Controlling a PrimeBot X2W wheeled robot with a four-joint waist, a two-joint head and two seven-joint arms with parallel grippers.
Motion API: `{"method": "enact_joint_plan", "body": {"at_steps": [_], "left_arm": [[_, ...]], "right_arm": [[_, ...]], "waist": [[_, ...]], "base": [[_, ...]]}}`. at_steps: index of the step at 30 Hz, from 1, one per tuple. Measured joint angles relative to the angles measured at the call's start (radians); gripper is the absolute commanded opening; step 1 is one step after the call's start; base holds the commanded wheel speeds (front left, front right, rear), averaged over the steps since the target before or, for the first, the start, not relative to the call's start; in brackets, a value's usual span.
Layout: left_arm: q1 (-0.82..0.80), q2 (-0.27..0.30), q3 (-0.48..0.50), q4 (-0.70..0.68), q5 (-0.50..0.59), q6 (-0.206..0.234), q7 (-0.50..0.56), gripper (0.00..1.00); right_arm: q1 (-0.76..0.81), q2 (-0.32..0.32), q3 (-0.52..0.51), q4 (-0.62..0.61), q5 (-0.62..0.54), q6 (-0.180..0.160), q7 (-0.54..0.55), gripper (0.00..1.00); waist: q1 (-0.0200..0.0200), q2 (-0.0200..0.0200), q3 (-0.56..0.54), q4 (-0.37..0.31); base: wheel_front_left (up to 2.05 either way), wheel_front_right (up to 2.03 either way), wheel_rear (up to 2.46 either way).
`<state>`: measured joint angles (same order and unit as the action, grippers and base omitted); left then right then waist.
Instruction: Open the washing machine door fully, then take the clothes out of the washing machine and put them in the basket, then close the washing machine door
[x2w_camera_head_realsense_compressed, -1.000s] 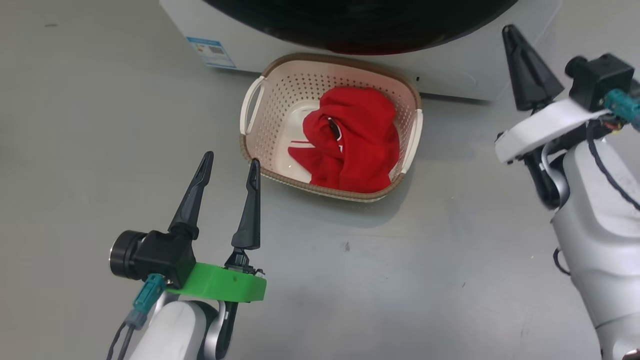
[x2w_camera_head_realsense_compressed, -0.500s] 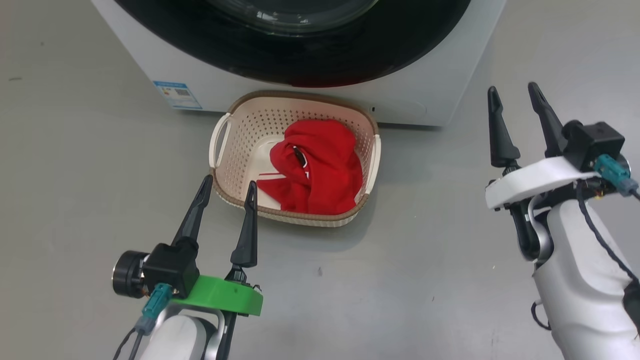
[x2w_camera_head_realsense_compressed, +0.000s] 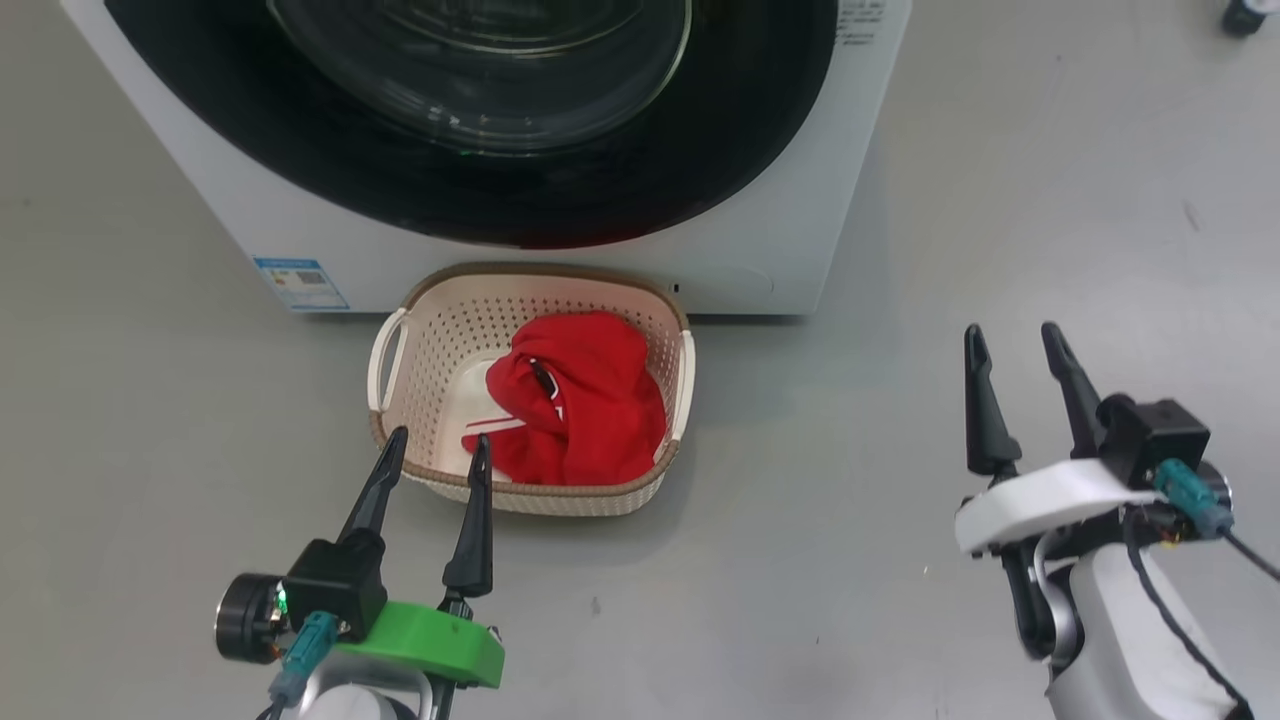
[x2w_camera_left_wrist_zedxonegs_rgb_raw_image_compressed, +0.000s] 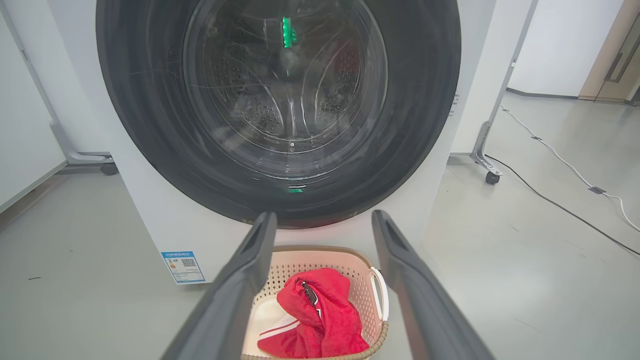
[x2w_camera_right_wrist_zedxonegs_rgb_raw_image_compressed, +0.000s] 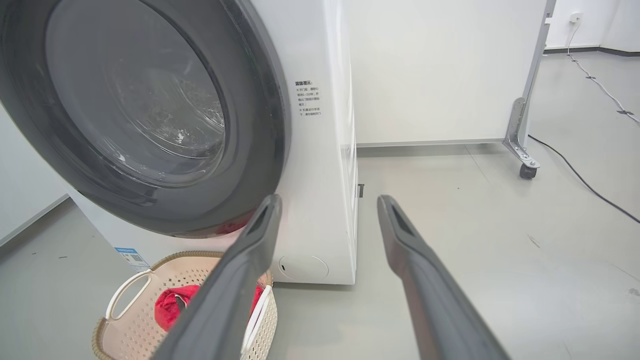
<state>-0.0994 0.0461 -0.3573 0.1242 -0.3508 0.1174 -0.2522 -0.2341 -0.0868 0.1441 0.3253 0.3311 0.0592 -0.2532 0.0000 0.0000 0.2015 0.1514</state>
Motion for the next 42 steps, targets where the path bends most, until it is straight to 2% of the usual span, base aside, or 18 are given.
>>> {"method": "enact_joint_plan", "body": {"at_steps": [7,15,42], "left_arm": [[0.036,0.005,0.002,0.028,-0.001,-0.001,0.000,1.00],[0.058,0.005,-0.001,0.049,-0.009,-0.010,0.000,1.00],[0.091,0.011,-0.007,0.070,-0.010,-0.010,0.000,1.00]], "right_arm": [[0.099,0.019,0.014,-0.042,-0.017,-0.001,0.000,1.00],[0.192,0.025,0.013,-0.090,-0.028,-0.019,0.000,1.00],[0.329,0.038,0.026,-0.195,-0.051,-0.053,0.000,1.00]], "waist": [[0.0000,0.0000,-0.055,-0.038],[0.0000,0.0000,-0.107,-0.068],[0.0000,0.0000,-0.161,-0.079]], "base": [[0.00,0.00,0.00],[0.00,0.00,0.00],[0.00,0.00,0.00]]}}
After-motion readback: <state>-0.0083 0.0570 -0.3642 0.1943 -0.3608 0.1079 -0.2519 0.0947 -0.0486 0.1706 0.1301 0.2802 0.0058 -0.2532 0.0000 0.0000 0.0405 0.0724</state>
